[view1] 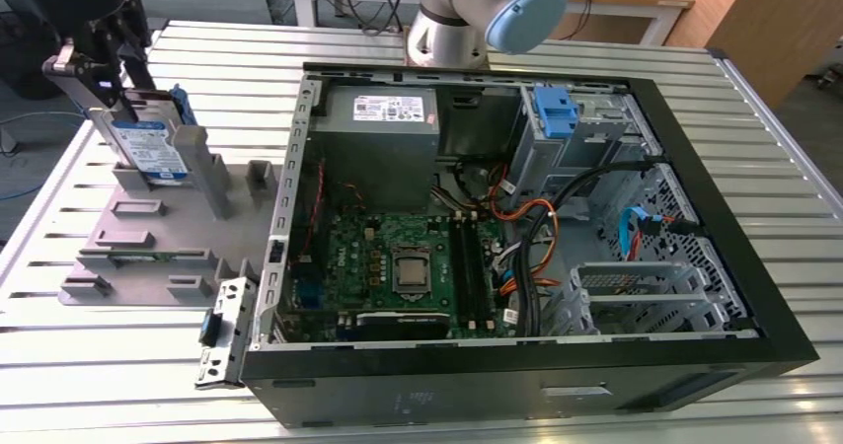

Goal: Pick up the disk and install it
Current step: 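Pick up the disk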

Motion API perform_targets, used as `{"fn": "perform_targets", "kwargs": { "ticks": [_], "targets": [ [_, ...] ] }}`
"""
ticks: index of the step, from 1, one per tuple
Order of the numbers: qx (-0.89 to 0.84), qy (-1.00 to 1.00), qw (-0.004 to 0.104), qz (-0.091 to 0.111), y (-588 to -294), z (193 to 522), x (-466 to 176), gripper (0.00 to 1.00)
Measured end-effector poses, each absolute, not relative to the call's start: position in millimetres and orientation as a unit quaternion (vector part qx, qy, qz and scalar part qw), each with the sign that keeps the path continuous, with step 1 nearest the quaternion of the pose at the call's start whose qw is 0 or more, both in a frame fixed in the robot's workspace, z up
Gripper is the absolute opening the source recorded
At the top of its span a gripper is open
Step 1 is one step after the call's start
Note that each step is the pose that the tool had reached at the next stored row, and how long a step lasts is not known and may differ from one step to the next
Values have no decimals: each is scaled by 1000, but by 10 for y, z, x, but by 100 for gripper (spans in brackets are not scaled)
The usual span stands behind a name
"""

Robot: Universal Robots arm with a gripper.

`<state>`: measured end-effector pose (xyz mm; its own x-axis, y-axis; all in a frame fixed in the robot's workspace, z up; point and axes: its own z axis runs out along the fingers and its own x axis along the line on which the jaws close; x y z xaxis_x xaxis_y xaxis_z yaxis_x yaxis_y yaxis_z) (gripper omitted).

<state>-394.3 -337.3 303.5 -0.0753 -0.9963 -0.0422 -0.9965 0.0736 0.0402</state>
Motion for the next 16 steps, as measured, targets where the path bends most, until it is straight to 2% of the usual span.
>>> {"fn": "perform_targets", "kwargs": {
  "ticks": [16],
  "targets": [
    [-679,733,2,29,-3373,3014,-3926,59]
  ]
}}
